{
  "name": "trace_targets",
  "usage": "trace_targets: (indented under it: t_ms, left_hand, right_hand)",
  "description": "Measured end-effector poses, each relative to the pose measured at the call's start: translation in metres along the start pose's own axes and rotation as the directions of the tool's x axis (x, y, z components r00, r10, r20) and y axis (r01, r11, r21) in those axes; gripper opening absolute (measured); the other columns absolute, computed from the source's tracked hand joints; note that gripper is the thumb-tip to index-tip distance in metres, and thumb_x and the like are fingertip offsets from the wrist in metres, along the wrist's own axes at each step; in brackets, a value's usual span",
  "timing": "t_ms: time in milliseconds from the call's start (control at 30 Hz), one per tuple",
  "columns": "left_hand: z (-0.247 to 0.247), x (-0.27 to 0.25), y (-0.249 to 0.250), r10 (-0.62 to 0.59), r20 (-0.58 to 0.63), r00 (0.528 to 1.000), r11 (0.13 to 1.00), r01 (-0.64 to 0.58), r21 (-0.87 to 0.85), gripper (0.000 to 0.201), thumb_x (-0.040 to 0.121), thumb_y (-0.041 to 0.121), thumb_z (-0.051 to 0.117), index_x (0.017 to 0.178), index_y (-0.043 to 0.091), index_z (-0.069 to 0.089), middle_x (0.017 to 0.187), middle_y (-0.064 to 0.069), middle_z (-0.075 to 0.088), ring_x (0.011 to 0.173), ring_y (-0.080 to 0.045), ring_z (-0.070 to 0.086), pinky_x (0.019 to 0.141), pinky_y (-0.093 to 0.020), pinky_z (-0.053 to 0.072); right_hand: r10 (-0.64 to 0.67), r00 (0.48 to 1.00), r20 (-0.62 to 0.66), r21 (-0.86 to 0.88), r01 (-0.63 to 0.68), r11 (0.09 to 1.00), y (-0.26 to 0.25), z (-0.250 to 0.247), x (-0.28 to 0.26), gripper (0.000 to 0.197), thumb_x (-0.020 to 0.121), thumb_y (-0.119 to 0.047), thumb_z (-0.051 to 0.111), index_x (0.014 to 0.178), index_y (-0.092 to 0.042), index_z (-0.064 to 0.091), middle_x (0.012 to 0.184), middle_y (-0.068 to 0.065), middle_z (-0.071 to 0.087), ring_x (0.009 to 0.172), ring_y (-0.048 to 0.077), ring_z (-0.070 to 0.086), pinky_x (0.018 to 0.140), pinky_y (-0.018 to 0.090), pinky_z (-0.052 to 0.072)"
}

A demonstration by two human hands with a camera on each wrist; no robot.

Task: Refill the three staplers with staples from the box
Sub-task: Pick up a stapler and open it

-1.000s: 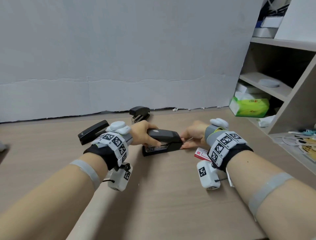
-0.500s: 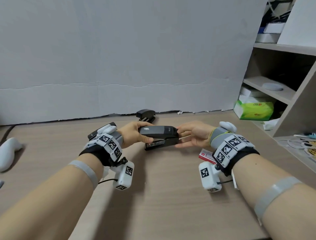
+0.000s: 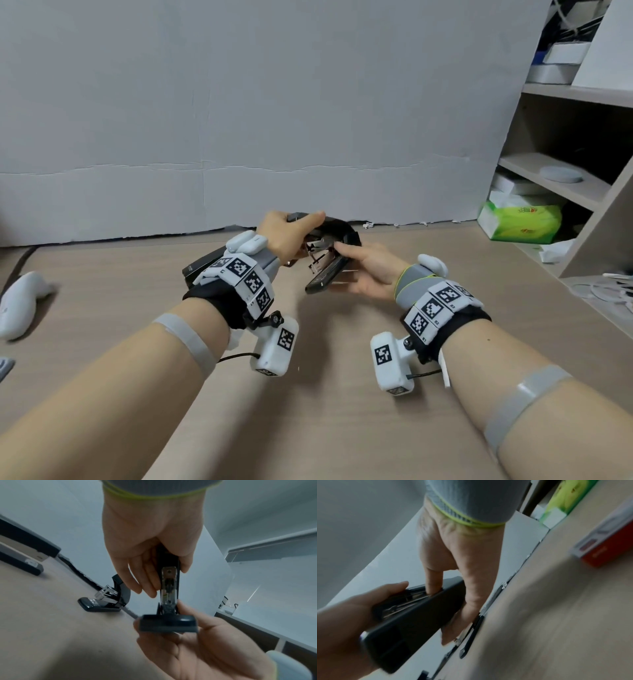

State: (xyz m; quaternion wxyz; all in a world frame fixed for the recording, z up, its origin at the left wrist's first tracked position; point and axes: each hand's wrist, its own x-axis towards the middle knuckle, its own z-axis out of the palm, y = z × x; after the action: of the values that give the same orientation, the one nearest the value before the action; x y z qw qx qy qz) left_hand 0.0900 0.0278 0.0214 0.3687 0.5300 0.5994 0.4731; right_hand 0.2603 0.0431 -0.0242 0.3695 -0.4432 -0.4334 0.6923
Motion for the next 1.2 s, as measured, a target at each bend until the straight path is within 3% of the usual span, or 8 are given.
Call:
trace_targets:
  t_ms: [267,400,567,633,833,967,1100,1200]
  left_hand:
    - [-0.008,0.012,0.004,0.081,0.090,0.993,0.971,-0.058,-0.233,0.021,0.094,0.016,0.059,0.112,0.010,0.068,0.108,-0.013,0.071,0.103,-0.024,0.068,0.089,-0.028,0.055]
    - [-0.011,0.003,0.006,0.186,0.283,0.941,0.955,-0.105,-0.277,0.037,0.088,0.034,0.067,0.115,0.009,0.069,0.113,-0.011,0.073,0.109,-0.021,0.067,0.101,-0.042,0.050]
    - [-0.019,-0.004,0.004,0.266,0.431,0.862,0.963,-0.254,-0.087,0.051,0.069,0.046,0.075,0.113,0.022,0.070,0.106,-0.001,0.072,0.098,-0.011,0.067,0.087,-0.020,0.052]
    - [-0.018,-0.006,0.004,0.286,0.444,0.849,0.952,-0.306,-0.029,0.048,0.068,0.047,0.076,0.108,0.022,0.068,0.109,-0.003,0.071,0.101,-0.017,0.067,0.091,-0.031,0.051]
    - [-0.010,0.004,0.007,0.285,0.101,0.953,0.950,-0.267,-0.162,0.045,0.076,0.058,0.055,0.065,0.016,0.064,0.078,-0.020,0.063,0.076,-0.035,0.063,0.085,-0.055,0.050]
    - [-0.014,0.015,0.008,0.125,-0.070,0.990,0.934,-0.141,-0.329,0.042,0.079,0.049,0.055,0.048,0.022,0.065,0.064,-0.006,0.064,0.071,-0.027,0.058,0.082,-0.045,0.050]
    - [-0.020,0.016,0.006,0.111,-0.211,0.971,0.968,-0.154,-0.199,0.051,0.085,0.046,0.049,0.056,0.006,0.064,0.055,-0.007,0.063,0.051,-0.017,0.055,0.059,-0.024,0.045]
    - [-0.021,0.023,0.000,0.182,-0.235,0.955,0.982,-0.188,-0.003,0.057,0.085,0.049,0.048,0.068,-0.005,0.056,0.058,-0.008,0.059,0.051,-0.016,0.050,0.059,-0.032,0.044]
  right_hand:
    - [-0.013,0.997,0.078,0.020,0.011,1.000,0.009,0.013,0.003,0.022,0.094,-0.032,0.058,0.103,-0.011,0.060,0.093,0.014,0.063,0.078,0.028,0.063,0.086,0.049,0.052]
    - [0.013,0.999,0.050,0.116,-0.019,0.993,0.005,0.026,0.004,0.027,0.098,-0.034,0.052,0.099,-0.008,0.059,0.080,0.014,0.062,0.056,0.021,0.062,0.052,0.028,0.052]
    - [0.079,0.996,0.044,0.195,-0.087,0.977,-0.010,0.020,0.000,0.027,0.099,-0.033,0.049,0.095,-0.009,0.060,0.079,0.012,0.059,0.048,0.016,0.063,0.046,0.020,0.048]
    - [0.131,0.990,0.060,0.193,-0.140,0.971,-0.014,0.020,-0.003,0.029,0.099,-0.033,0.047,0.094,-0.008,0.059,0.082,0.015,0.057,0.045,0.016,0.061,0.044,0.019,0.049]
    - [0.289,0.934,0.211,0.102,-0.315,0.944,-0.009,0.021,-0.003,0.036,0.097,-0.040,0.046,0.096,-0.007,0.061,0.074,0.017,0.066,0.047,0.016,0.057,0.040,0.019,0.047]
    - [0.272,0.926,0.263,0.044,-0.293,0.955,-0.009,0.013,-0.005,0.039,0.099,-0.034,0.040,0.107,-0.004,0.064,0.092,0.023,0.072,0.051,0.016,0.063,0.042,0.019,0.051]
    - [0.159,0.969,0.189,-0.010,-0.160,0.987,-0.016,-0.002,-0.012,0.024,0.094,-0.026,0.049,0.104,-0.008,0.063,0.091,0.013,0.072,0.061,0.019,0.070,0.045,0.020,0.052]
    - [0.130,0.972,0.195,-0.093,-0.113,0.989,-0.030,-0.005,-0.017,0.029,0.080,-0.030,0.067,0.101,-0.011,0.062,0.095,0.012,0.070,0.078,0.029,0.071,0.061,0.029,0.058]
